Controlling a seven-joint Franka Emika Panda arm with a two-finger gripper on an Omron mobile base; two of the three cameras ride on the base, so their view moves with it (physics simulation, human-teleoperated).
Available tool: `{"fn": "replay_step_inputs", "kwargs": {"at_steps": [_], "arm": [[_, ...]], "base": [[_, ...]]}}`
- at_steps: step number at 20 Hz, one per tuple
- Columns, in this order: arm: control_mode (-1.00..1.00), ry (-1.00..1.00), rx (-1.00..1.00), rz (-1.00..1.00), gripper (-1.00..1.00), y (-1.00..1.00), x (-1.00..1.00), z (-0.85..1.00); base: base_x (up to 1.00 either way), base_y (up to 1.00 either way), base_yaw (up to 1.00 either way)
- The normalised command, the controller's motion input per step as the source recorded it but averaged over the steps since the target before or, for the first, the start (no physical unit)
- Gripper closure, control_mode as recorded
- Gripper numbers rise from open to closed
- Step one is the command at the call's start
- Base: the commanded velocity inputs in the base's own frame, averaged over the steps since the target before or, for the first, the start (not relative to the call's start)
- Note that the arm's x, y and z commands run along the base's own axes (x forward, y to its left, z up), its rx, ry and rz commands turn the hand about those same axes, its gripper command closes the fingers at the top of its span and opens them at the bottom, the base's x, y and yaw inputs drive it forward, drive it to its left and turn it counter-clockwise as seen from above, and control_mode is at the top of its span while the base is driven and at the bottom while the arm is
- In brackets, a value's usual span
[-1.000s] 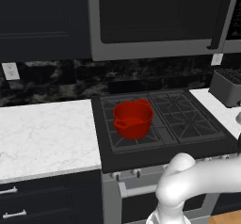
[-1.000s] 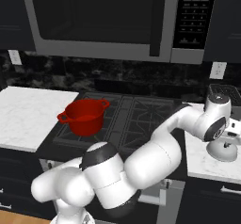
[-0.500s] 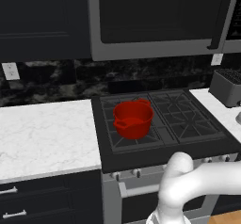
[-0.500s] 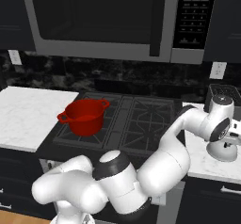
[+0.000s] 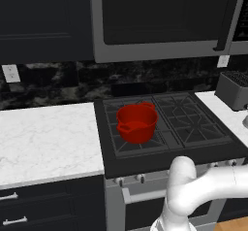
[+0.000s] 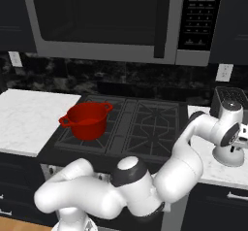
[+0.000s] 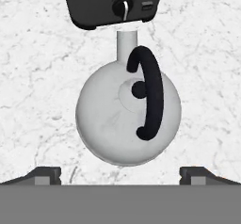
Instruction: Pick the kettle from the counter and place it on a stove burner. Then turn the burner on.
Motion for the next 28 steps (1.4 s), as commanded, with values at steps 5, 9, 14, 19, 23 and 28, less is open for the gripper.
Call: {"fn": "replay_step_inputs", "kwargs": {"at_steps": [5,9,14,19,23,28], "arm": [[-1.00,0.00,0.00,0.00,-1.00,-0.39,0.36,-0.19],[-1.00,0.00,0.00,0.00,-1.00,-0.31,0.28,-0.23],[-1.00,0.00,0.00,0.00,1.00,-0.05,0.29,-0.17],[-1.00,0.00,0.00,0.00,1.00,0.00,0.04,0.00],[-1.00,0.00,0.00,0.00,1.00,0.02,-0.01,0.00],[-1.00,-0.10,0.00,0.00,1.00,0.40,-0.28,0.03]], "base": [[0.00,0.00,0.00],[0.00,0.00,0.00],[0.00,0.00,0.00],[0.00,0.00,0.00],[0.00,0.00,0.00],[0.00,0.00,0.00]]}}
